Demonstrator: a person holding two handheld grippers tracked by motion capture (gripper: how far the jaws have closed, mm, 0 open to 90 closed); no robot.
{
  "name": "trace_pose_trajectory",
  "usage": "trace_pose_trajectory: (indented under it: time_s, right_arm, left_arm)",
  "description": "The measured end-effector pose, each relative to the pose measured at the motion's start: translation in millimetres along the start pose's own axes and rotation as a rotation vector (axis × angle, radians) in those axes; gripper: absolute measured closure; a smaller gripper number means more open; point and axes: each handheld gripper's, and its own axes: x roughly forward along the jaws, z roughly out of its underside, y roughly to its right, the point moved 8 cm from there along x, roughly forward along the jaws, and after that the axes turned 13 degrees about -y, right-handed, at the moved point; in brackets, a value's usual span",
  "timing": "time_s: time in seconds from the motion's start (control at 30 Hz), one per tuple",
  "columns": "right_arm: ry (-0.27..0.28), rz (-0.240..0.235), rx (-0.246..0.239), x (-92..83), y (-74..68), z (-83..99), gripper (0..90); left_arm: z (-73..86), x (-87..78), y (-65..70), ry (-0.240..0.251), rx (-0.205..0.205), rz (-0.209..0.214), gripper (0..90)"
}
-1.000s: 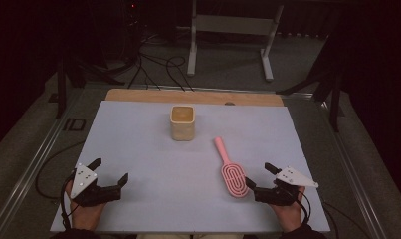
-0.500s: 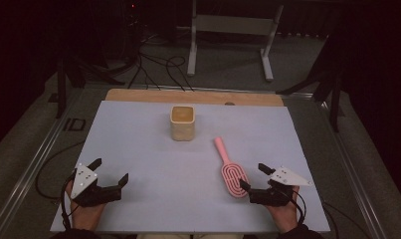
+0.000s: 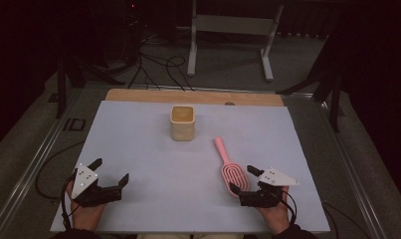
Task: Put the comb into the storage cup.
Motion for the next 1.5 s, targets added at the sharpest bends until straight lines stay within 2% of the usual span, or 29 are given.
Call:
trace_pose_trajectory:
  time_s: [0.5,0.9,1.1,1.23,1.37,1.5]
  right_arm:
    - [-0.028,-0.051,-0.036,15.3,-22.0,-1.3,11.5]
    - [-0.05,-0.087,-0.062,24.4,-37.9,0.4,18.4]
    - [-0.061,-0.107,-0.08,30.0,-46.9,1.8,25.9]
    - [-0.071,-0.113,-0.097,32.8,-51.4,3.2,35.1]
    - [-0.092,-0.097,-0.116,36.9,-53.8,6.1,46.6]
    - [-0.106,-0.089,-0.128,38.2,-54.4,8.2,62.4]
  left_arm:
    - [0.3,1.3,1.2,-0.003,0.005,0.003,0.2]
    - [0.3,1.7,2.4,-0.005,0.008,0.006,0.2]
    - [0.3,1.6,2.6,-0.005,0.009,0.006,0.2]
    - [0.1,1.3,2.6,-0.004,0.01,0.006,0.2]
    - [0.1,1.2,2.7,-0.004,0.011,0.006,0.2]
    - [0.0,1.6,3.1,-0.004,0.012,0.005,0.2]
